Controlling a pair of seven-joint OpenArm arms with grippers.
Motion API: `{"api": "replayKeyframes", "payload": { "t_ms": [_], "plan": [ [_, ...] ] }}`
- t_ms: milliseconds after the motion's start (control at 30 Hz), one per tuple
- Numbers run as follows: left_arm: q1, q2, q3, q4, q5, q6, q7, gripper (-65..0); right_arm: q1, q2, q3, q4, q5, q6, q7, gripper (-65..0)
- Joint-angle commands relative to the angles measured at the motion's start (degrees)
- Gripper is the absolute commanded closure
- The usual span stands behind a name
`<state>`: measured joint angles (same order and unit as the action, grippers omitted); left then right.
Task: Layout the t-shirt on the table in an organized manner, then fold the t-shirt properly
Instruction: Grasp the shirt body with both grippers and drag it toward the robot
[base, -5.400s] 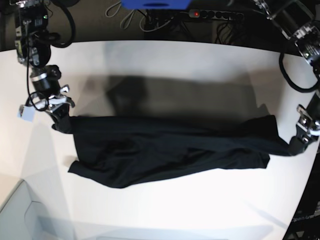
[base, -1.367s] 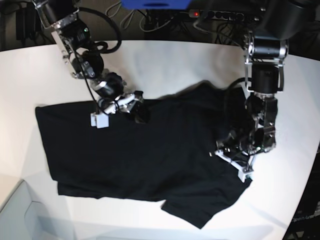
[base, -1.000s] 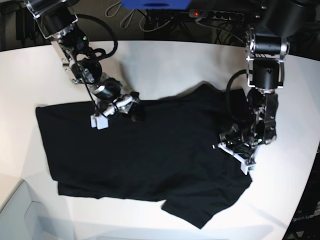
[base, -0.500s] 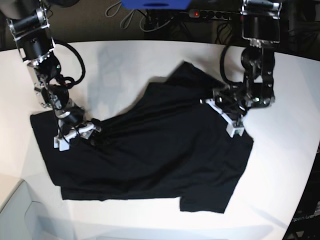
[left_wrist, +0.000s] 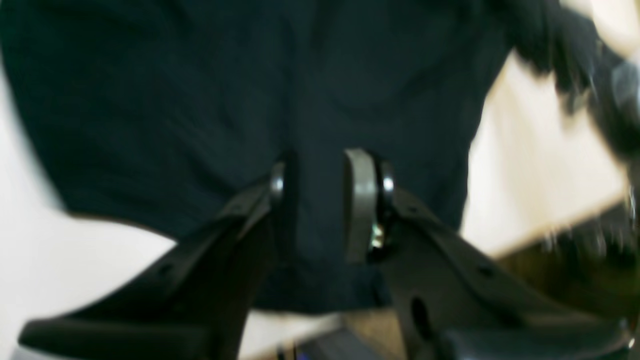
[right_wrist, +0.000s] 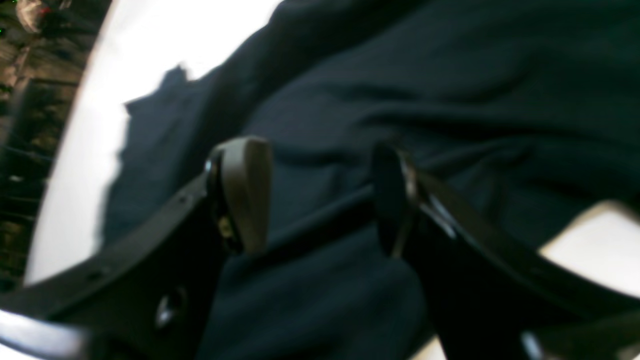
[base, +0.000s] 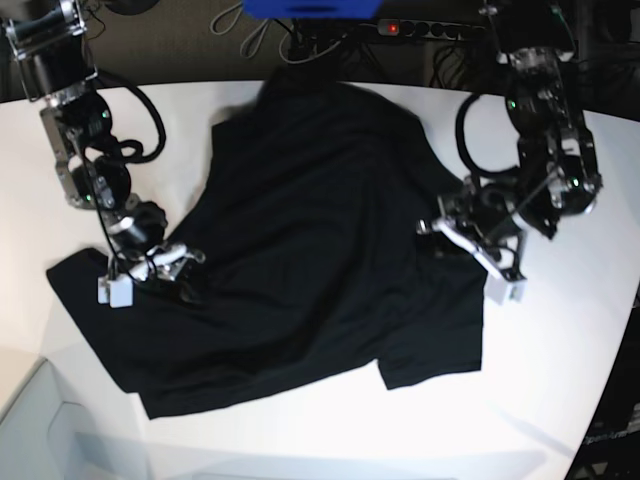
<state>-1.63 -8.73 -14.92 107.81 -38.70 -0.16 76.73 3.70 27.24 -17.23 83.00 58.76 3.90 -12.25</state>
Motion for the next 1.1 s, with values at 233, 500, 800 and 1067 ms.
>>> {"api": "replayKeyframes", "payload": {
  "t_ms": [233, 500, 800, 1067],
  "plan": [
    [-17.84, -2.56, -1.30, -29.61, -0.91, 0.38, -8.11, -15.2, -12.80, -9.53, -1.27, 9.53, 0.71, 0.71, 0.78, -11.0],
    [-22.33, -6.26, 14.08, -44.47, 4.10, 0.38, -28.42, -1.4, -11.31, -10.41, -12.00, 5.13, 0.71, 0.71, 0.78, 0.0],
    [-20.04, -5.99, 17.16, -49.83, 17.91, 0.12, -30.88, 0.0, -8.58, -9.88, -15.51, -7.97, 0.71, 0.63, 1.04, 0.0],
    [-10.46, -7.84, 16.54, -46.49, 23.88, -0.14, -27.19, 0.0, -9.73, -4.96, -6.90, -10.17, 0.71, 0.63, 0.87, 0.0]
  ]
}}
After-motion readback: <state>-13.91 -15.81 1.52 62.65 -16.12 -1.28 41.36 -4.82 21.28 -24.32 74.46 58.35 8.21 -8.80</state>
